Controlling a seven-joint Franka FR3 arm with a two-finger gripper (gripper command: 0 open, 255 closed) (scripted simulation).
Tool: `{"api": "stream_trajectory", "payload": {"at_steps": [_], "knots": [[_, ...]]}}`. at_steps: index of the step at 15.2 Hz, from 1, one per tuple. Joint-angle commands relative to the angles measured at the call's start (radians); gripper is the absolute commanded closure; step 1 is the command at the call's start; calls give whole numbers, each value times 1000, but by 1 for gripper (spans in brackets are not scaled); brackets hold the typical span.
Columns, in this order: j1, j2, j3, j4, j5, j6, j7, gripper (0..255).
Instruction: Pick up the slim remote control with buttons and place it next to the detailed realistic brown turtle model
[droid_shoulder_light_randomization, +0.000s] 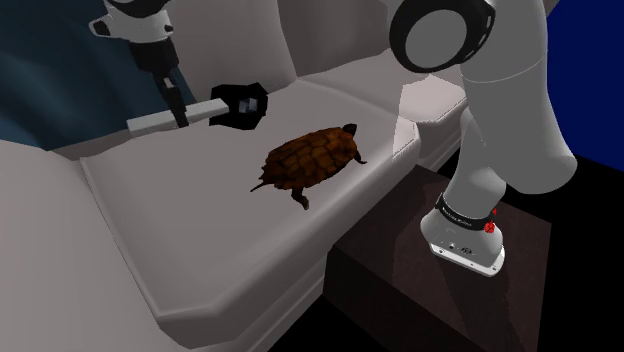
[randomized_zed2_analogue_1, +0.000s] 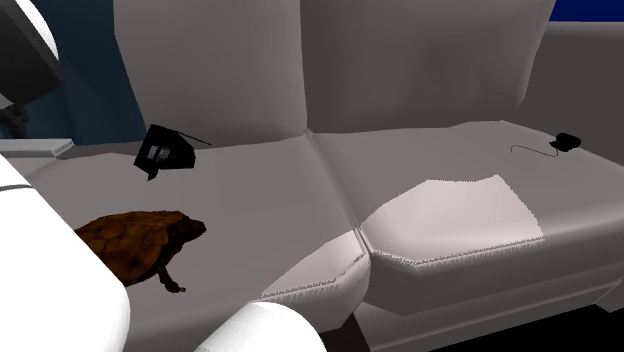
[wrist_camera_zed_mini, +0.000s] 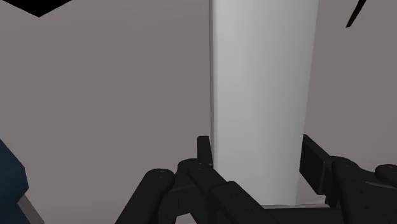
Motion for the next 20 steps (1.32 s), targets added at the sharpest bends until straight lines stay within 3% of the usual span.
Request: {"api": "stream_trajectory", "payload": {"at_steps": [1, 20], "knots": [[4, 1, 1, -22, 0, 24, 2, 255], [21, 21, 8, -247, 11, 267, -14, 255]]}}
